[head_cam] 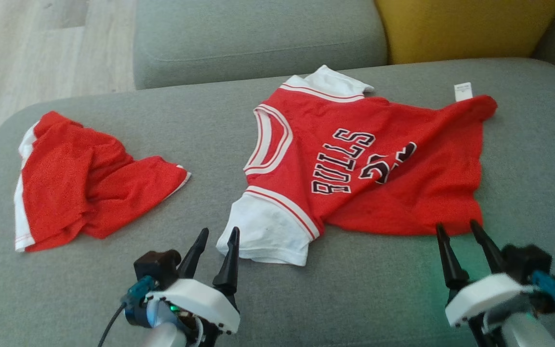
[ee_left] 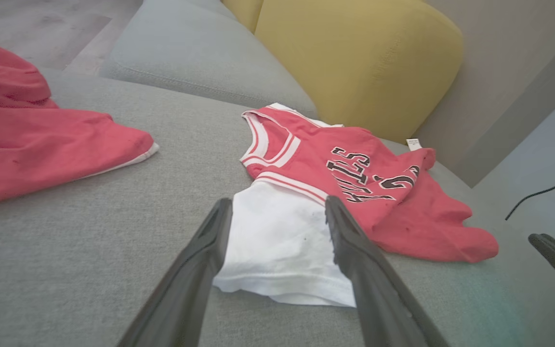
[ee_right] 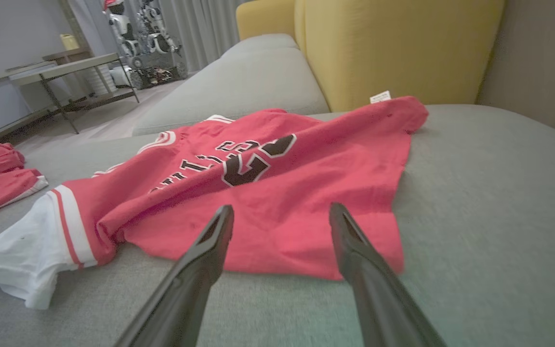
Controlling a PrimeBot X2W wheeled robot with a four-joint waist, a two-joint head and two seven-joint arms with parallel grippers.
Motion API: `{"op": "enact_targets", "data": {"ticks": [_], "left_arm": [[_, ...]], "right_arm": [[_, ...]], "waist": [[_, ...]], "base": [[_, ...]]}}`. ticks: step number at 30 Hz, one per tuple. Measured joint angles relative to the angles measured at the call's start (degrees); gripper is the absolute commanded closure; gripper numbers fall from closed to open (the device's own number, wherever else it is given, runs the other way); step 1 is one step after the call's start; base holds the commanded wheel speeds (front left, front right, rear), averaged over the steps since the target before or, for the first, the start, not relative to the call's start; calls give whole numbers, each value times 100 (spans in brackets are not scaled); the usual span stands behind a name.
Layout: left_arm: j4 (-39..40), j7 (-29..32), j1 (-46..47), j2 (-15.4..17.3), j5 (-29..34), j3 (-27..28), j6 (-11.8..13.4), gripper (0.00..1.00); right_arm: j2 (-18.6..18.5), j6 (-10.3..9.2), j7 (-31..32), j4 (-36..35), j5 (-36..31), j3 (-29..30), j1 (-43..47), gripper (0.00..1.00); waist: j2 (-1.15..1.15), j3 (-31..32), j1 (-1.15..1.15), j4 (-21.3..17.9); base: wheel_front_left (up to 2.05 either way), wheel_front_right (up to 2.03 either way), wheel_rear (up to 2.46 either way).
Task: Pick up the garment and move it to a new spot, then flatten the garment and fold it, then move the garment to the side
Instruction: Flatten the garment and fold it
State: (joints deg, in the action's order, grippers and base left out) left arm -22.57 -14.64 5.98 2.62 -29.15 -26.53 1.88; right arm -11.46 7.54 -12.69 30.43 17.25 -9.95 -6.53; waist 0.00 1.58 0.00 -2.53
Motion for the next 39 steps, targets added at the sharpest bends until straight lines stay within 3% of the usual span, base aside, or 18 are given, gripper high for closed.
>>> {"op": "enact_targets", "data": {"ticks": [7,14,23,37,38,39], "left_arm": [[-255,0,3,1,127,133,-133,0],[-844,0,122,30,457,74,-238,0],[-1664,25,728,153,801,-80,-140,0],[-2613,129,1221,179,823,-256,-410,0],[-2613,129,1221,179,823,-256,-410,56],[-2681,137,1240,159,822,-282,-480,100]], "right_arm": [[517,0,272,-993,-721,684,539,0],[661,0,567,-1599,-923,872,737,0],[754,0,677,-1777,-978,851,843,0],[844,0,724,-1840,-1078,912,835,0],[844,0,724,-1840,-1078,912,835,0],[859,0,725,-1835,-1080,954,834,0]], "waist": [[0,-60,0,-161],[0,-124,0,-197],[0,-265,0,-342],[0,-473,0,-516],[0,-473,0,-516],[0,-482,0,-508]], "base": [[0,0,0],[0,0,0],[0,0,0],[0,0,0],[0,0,0],[0,0,0]]}}
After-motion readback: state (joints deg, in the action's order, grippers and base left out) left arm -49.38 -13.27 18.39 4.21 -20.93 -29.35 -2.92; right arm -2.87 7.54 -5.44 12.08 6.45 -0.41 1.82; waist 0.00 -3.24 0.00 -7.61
